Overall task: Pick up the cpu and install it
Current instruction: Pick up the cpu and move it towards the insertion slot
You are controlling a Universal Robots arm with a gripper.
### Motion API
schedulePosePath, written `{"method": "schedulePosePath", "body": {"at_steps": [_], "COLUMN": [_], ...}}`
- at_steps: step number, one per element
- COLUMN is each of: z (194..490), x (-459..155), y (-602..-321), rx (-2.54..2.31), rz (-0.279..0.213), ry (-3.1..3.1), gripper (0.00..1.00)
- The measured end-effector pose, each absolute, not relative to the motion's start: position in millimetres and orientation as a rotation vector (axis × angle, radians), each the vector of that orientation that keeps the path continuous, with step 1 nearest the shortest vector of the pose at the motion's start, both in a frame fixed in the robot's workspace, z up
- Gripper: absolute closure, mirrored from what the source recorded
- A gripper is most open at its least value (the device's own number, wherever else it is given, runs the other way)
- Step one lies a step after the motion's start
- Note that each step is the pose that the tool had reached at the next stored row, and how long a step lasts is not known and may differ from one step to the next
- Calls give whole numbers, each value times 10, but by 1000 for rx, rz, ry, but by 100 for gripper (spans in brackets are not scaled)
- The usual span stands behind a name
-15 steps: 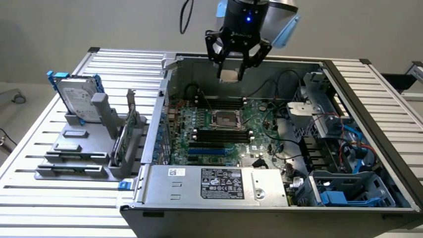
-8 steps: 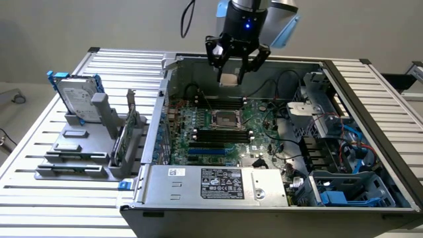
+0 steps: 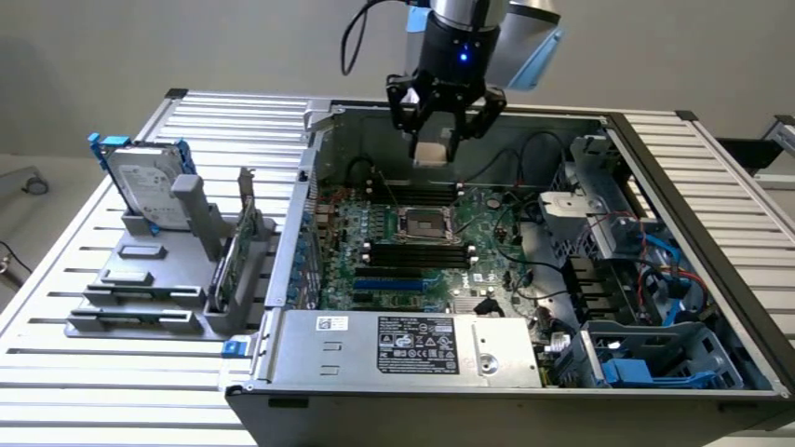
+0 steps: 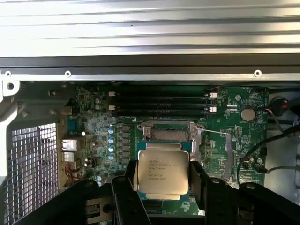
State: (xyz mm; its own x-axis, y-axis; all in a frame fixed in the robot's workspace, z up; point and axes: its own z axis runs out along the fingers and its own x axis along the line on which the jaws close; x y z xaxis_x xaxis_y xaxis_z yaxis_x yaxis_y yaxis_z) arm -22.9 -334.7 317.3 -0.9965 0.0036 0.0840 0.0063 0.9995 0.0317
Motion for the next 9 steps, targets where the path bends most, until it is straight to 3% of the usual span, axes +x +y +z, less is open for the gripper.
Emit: {"method": "schedulePosePath", "body": {"at_steps": [9], "z": [3113], "x": [-177], "y": [-3337], "rx": [-2], "rz": [-58], "ry": [-3064], "gripper": [46]}}
